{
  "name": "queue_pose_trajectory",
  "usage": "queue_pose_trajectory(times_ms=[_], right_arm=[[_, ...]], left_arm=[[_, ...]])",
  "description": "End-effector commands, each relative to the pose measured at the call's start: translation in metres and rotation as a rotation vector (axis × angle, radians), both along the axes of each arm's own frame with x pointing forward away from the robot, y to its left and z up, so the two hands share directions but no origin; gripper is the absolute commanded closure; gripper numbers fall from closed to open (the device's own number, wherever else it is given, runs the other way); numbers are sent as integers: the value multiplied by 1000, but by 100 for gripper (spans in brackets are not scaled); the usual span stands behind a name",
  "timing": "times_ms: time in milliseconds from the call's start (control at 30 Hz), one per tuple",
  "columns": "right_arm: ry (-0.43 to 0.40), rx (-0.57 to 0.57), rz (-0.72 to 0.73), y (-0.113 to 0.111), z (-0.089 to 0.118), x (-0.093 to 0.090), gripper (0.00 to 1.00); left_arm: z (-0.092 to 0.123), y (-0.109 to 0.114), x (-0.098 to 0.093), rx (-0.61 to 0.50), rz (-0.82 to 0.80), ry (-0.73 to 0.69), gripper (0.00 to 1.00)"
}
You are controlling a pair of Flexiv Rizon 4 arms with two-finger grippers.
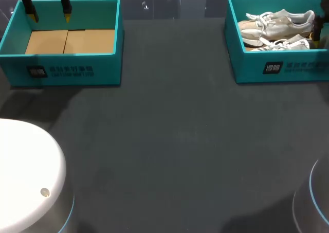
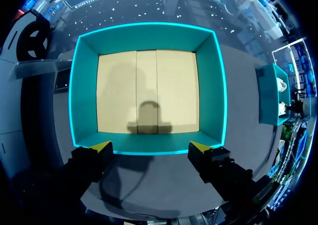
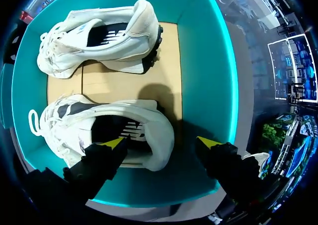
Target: Take the shoe out of the shoebox, open the shoe tongue, remove and reinsert the insole, then place the shoe into the shoebox
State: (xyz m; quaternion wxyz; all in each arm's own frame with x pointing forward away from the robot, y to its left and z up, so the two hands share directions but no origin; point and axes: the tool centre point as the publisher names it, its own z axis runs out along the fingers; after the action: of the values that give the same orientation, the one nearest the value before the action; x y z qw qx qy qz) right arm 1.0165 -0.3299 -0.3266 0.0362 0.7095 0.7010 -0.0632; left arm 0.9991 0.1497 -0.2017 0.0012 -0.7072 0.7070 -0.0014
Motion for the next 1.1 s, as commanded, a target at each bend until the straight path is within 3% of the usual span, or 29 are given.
queue_pose_trajectory(times_ms=[33, 167, 400, 567, 700, 733, 767, 1100], right_arm=[[-5, -1, -1, 1, -7, 2, 15], [-3, 5, -6, -2, -15, 3, 16], [7, 8, -16, -6, -23, 2, 27], [13, 12, -18, -5, -29, 3, 41], [25, 9, -30, -5, -33, 4, 63], [25, 6, -35, -5, -34, 4, 88], [23, 4, -39, -5, -34, 4, 100], [-10, 2, -82, -11, -16, 7, 100]], left_arm=[[1, 0, 0, 0, 0, 1, 0], [1, 0, 0, 0, 0, 1, 0], [1, 0, 0, 0, 0, 1, 0], [1, 0, 0, 0, 0, 1, 0], [1, 0, 0, 0, 0, 1, 0], [1, 0, 0, 0, 0, 1, 0], [1, 0, 0, 0, 0, 1, 0], [1, 0, 0, 0, 0, 1, 0]])
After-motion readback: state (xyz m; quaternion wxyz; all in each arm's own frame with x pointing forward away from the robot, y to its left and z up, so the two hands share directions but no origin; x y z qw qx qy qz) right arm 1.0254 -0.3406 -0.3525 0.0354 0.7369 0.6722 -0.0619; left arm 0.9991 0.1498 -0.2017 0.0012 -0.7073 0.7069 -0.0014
